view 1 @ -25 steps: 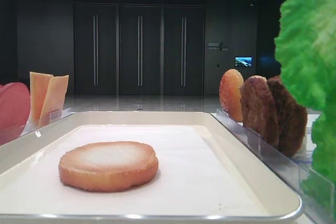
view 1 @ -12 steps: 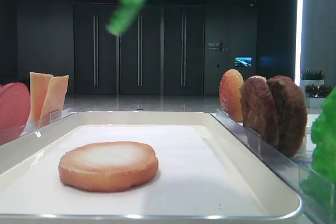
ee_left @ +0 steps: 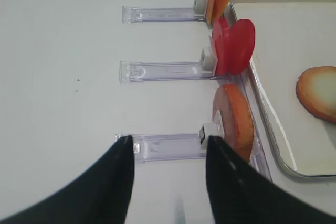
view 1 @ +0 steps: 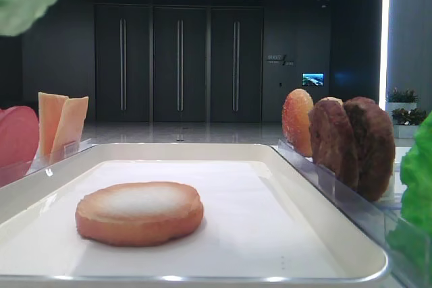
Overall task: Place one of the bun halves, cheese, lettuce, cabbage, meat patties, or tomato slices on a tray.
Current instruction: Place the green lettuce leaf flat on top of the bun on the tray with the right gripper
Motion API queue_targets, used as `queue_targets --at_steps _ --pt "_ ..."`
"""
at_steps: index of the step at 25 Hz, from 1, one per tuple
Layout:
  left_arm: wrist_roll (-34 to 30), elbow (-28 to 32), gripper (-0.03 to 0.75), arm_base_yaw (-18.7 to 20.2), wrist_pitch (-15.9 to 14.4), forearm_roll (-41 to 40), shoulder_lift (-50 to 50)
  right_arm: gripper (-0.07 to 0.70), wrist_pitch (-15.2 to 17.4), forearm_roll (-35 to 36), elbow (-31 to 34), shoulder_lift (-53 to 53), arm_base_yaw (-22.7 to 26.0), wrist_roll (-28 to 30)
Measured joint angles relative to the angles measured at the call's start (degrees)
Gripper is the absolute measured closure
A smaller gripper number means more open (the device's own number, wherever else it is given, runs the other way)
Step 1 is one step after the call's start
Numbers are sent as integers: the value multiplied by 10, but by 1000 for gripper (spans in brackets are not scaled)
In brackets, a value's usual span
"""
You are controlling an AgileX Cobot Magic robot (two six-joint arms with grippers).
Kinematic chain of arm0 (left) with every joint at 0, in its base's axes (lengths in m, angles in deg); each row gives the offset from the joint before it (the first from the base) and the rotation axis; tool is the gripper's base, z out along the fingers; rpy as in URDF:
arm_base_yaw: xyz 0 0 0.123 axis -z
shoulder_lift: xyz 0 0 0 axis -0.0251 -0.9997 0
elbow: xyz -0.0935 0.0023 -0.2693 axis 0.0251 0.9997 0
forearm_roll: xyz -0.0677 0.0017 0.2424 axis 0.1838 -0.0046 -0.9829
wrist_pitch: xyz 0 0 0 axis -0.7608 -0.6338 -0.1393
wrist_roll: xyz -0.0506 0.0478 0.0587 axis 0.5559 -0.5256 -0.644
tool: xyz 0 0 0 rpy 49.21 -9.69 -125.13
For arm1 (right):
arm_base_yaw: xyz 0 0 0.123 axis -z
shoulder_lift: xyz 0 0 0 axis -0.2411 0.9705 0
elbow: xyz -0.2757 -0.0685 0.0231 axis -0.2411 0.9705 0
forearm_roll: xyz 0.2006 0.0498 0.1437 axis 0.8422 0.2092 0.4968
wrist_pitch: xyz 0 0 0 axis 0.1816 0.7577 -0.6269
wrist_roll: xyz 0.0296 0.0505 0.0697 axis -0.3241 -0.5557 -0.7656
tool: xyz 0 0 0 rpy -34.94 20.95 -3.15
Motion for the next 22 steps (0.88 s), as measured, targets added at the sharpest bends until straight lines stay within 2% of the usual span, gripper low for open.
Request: queue_targets --at_steps 4,7,13,22 --pt "0 0 370 0 0 0 0 616 -8 194 57 6 51 174" --pt "0 0 370 0 0 0 0 616 -9 288 86 6 74 271" --pt "0 0 370 0 0 0 0 616 -10 347 107 14 82 327" --pt "0 0 370 0 0 0 0 616 9 395 108 112 81 363"
